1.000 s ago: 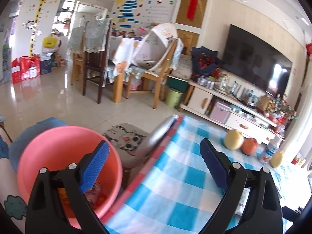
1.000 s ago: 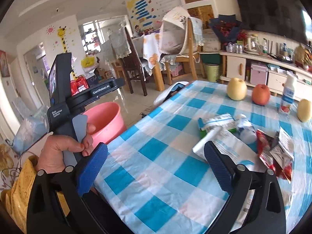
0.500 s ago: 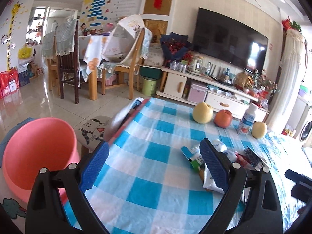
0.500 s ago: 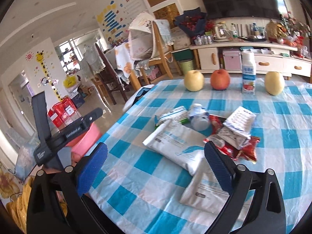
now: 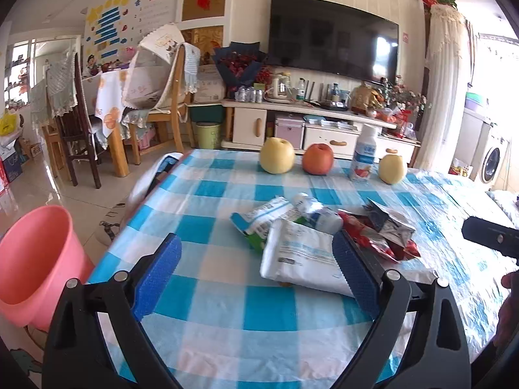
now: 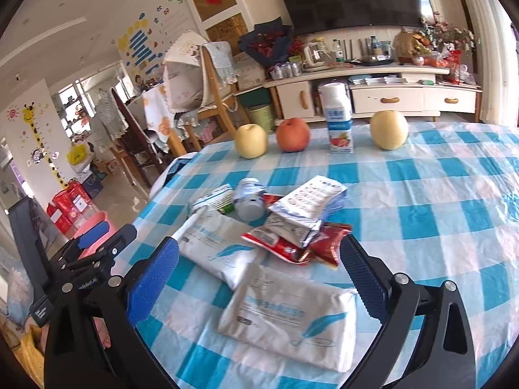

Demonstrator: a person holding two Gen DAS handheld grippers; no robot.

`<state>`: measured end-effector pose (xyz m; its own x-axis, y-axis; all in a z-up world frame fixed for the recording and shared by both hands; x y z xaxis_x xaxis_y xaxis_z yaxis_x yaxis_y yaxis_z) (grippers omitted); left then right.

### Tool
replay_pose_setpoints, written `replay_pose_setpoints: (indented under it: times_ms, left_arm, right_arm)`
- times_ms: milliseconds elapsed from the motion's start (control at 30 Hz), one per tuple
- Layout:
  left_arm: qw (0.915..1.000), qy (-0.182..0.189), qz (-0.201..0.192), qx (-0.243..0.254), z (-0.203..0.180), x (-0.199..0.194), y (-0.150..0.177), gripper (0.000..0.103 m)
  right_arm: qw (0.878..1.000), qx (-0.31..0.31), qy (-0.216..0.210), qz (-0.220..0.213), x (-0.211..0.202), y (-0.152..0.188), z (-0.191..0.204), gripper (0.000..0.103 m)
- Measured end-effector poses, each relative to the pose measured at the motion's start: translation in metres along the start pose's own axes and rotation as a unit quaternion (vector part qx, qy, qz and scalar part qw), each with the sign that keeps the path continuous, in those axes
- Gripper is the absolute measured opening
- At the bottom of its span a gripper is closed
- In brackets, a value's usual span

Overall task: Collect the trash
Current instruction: 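Lower the left tool onto the white feather-print wipes packet and grasp it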

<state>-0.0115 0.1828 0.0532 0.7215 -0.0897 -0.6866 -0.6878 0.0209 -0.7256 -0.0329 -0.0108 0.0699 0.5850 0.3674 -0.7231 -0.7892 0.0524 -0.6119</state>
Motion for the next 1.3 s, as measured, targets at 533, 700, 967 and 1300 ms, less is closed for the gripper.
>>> replay_pose_setpoints:
  times_ms: [533,700,967,1300]
  left_arm:
    - [0.9941,0.088,0.063,0.013,-0.087,0.017,0.036,0.095]
    - [0.9840,0.134,0.105,-0.052,-0.094,0.034,0.046,0.095]
    - [0.9512,0.164,0.161,-0.206,-0.072,0.085,0.048,0.094]
    - [0.9557,0.081,0.184,-0.215,-0.064,0.135,0.008,0.094]
  right_arm:
    - [0.995,0.091,0.031,0.015,-0.011,-0.009,-0.090,0.098]
    - [0.988,0.151,0.002,0.026,-0.012,-0.010,-0.118,0.098]
    - [0.991,0.129,0.004,0.043,-0.005,-0.012,-0.112,0.098]
    - [0.990,0.122,-0.017,0.061,0.003,-0.010,-0.113,0.098]
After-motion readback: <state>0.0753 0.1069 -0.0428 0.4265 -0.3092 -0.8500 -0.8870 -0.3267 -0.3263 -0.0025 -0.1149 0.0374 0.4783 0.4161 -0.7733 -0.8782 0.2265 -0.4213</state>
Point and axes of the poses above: each gripper's, at about its wrist camera, not at the fingertips, and x roughly the way its jaws point, z to its left, y to its underside, the point moved 8 cm from there along x, roughly the way its jaws point, and after that the axes turned 13 degrees about z, right-handed, at the moved point
